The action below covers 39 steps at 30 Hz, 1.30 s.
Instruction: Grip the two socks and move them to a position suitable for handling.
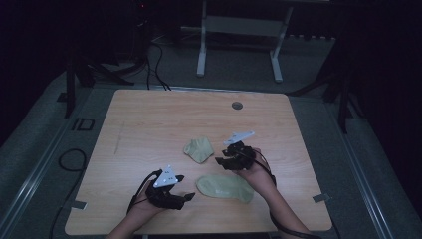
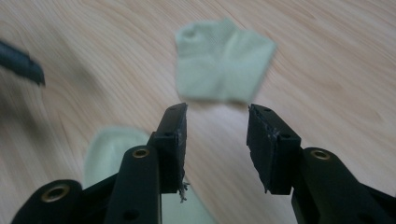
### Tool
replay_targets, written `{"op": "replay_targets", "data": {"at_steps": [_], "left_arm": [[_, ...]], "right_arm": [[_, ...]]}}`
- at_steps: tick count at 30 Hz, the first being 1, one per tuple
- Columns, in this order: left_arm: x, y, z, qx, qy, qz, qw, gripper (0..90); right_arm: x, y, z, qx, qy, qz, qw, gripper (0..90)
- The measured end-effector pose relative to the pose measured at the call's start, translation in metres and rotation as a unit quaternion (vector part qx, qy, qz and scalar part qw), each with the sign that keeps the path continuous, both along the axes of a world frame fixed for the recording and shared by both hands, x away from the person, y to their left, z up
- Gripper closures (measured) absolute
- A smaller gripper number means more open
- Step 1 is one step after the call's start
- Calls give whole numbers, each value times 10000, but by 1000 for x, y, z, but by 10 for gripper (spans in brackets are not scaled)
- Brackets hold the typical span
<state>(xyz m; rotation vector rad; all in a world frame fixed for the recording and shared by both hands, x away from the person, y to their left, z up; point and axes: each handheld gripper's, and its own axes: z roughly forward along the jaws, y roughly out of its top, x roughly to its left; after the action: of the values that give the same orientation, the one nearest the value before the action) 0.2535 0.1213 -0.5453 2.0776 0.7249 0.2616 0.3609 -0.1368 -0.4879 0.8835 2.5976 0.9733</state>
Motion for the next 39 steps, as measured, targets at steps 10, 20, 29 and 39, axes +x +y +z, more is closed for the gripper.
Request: {"op": "replay_targets", "data": {"at_steps": [10, 20, 29, 39], "left_arm": [[-7, 17, -7, 71, 62, 98, 9999, 270], [-11, 33, -13, 157, 114, 269, 9994, 270], [-12, 33, -16, 256, 89, 272, 9993, 269], [-11, 33, -17, 238, 126, 278, 9993, 269]], "right_arm": [[39, 67, -9, -233, 263, 221, 9991, 516], [75, 107, -39, -636, 471, -97, 9968, 443], [82, 120, -55, -942, 460, -215, 9943, 487], [80, 117, -55, -964, 224, -203, 9949, 800]]}}
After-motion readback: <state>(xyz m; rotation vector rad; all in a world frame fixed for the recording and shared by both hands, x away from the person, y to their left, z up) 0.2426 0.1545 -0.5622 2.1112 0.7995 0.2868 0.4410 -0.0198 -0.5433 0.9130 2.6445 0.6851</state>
